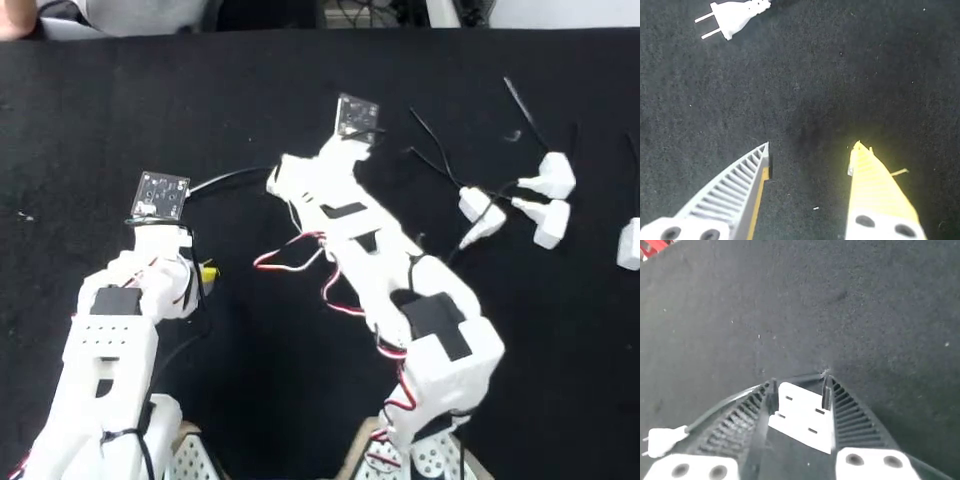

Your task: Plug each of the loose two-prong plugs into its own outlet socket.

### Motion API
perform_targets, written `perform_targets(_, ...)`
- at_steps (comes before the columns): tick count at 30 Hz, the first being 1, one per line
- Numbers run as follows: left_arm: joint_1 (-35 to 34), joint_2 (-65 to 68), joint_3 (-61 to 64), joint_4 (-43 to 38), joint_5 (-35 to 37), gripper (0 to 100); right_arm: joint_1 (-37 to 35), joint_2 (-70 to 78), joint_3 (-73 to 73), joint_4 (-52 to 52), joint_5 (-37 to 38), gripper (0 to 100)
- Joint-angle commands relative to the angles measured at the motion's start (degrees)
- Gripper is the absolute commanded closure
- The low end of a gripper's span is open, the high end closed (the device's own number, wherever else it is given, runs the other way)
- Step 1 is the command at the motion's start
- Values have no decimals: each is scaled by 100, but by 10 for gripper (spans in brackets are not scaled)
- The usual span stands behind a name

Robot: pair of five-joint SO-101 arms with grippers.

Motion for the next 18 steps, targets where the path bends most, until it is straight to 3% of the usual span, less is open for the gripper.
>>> perform_targets(1, 13, -105, -66, -62, 18, 741, -26, 66, -391, -9, -220, 843)
perform_targets(11, 13, -105, -110, 123, 18, 741, -53, 673, -646, 62, -185, 843)
perform_targets(18, 13, -105, -119, 123, 18, 741, -255, 637, -1007, 1301, -176, 843)
